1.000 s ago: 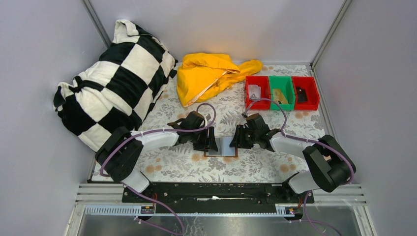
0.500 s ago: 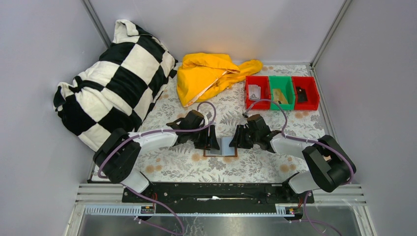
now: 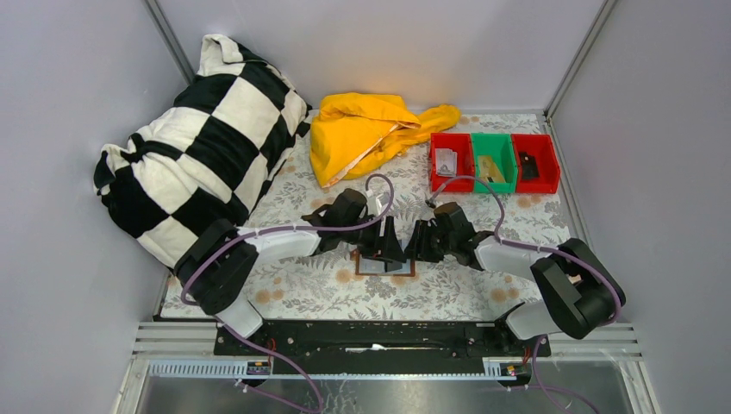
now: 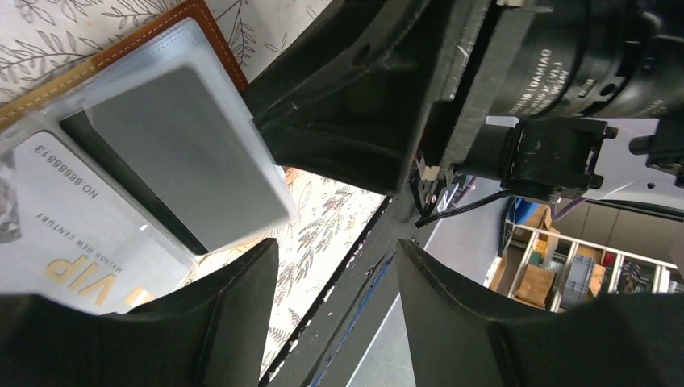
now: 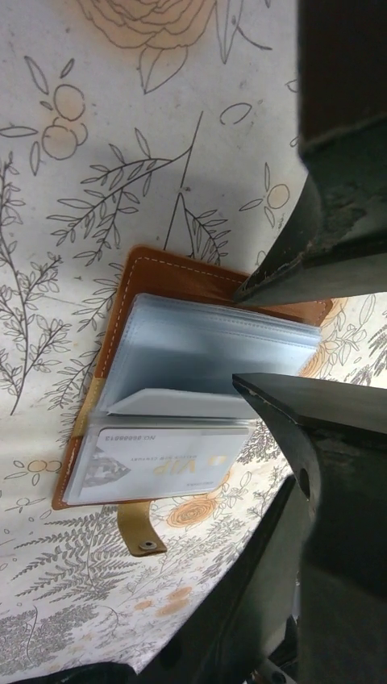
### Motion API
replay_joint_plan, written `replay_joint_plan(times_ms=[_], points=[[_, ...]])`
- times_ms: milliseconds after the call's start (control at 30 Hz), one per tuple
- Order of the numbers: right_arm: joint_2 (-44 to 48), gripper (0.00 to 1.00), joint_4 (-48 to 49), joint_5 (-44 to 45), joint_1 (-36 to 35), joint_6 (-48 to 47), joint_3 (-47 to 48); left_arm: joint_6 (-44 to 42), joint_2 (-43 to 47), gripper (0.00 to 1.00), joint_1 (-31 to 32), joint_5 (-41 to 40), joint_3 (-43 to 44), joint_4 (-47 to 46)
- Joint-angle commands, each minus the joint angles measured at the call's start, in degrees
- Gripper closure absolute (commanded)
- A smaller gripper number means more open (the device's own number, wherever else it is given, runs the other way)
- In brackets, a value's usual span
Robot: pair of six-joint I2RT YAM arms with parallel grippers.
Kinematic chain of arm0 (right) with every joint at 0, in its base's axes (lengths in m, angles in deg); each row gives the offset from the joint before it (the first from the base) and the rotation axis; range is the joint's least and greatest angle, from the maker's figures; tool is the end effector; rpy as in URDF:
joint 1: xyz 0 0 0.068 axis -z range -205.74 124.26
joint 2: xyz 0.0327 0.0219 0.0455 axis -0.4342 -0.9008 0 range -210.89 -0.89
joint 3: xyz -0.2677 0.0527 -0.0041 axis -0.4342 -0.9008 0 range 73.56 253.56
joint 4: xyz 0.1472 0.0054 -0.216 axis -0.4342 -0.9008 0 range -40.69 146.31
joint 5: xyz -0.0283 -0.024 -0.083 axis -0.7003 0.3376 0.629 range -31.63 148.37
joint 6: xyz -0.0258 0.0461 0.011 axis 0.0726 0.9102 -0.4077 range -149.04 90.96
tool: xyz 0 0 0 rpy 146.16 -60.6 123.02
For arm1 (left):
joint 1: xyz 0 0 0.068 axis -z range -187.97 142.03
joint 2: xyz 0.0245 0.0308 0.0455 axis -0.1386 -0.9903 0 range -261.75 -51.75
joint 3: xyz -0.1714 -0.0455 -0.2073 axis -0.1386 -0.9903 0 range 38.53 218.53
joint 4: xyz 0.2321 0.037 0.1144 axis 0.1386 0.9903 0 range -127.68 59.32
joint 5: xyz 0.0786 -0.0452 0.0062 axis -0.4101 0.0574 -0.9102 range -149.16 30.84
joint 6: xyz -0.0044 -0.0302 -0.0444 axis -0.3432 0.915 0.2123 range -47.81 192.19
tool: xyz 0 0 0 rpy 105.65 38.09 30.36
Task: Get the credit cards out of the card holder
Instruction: Remove the credit card from the card holder.
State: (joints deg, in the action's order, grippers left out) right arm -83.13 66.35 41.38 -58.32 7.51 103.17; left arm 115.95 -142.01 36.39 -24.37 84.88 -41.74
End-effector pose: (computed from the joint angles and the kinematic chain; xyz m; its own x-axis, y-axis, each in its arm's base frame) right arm 0.2136 0.1489 0.1437 -0.8727 0.1182 -0.4737 -0.2198 0.7713 0.5973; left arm 0.2135 -0.2371 0.1847 -0.9446 0.1292 -0.3017 0.3240 0.5127 -0.7951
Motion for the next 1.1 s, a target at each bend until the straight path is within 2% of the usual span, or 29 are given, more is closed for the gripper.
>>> replay_joint_plan(times_ms=[0,133,400,533,667,833,933,1067], points=[[1.9,0.56,-5.6,2.6,-0.5,-0.1,-2.3,0.7,-3.5,0.4,0.7,4.2,3.3,-4.8],[4.9,0.54,-10.5,5.0,-0.5,-1.3,-2.0,0.4,-5.8,0.41,0.8,4.7,5.4,-4.6],[14.9,0.53,-21.7,12.5,-0.5,-3.0,-1.4,-2.9,0.2,0.41,-0.3,-4.0,8.6,6.7],[19.2,0.53,-24.6,15.1,-0.5,-3.4,0.3,-2.1,1.2,0.41,-1.6,-4.7,6.4,7.1],[19.6,0.57,-21.9,12.1,-0.5,-2.4,1.1,-0.4,-0.4,0.42,-1.7,-3.2,5.3,5.0],[14.2,0.67,-12.6,4.3,-0.5,1.0,0.3,2.0,-3.3,0.43,-1.7,0.4,4.3,0.5],[11.8,0.71,-7.2,2.5,-0.6,2.6,-0.9,2.4,-4.8,0.43,-1.7,0.2,4.2,0.4],[9.7,0.73,-5.9,2.7,-0.5,2.5,-1.2,3.4,-6.6,0.43,-1.6,1.2,3.8,-0.7]])
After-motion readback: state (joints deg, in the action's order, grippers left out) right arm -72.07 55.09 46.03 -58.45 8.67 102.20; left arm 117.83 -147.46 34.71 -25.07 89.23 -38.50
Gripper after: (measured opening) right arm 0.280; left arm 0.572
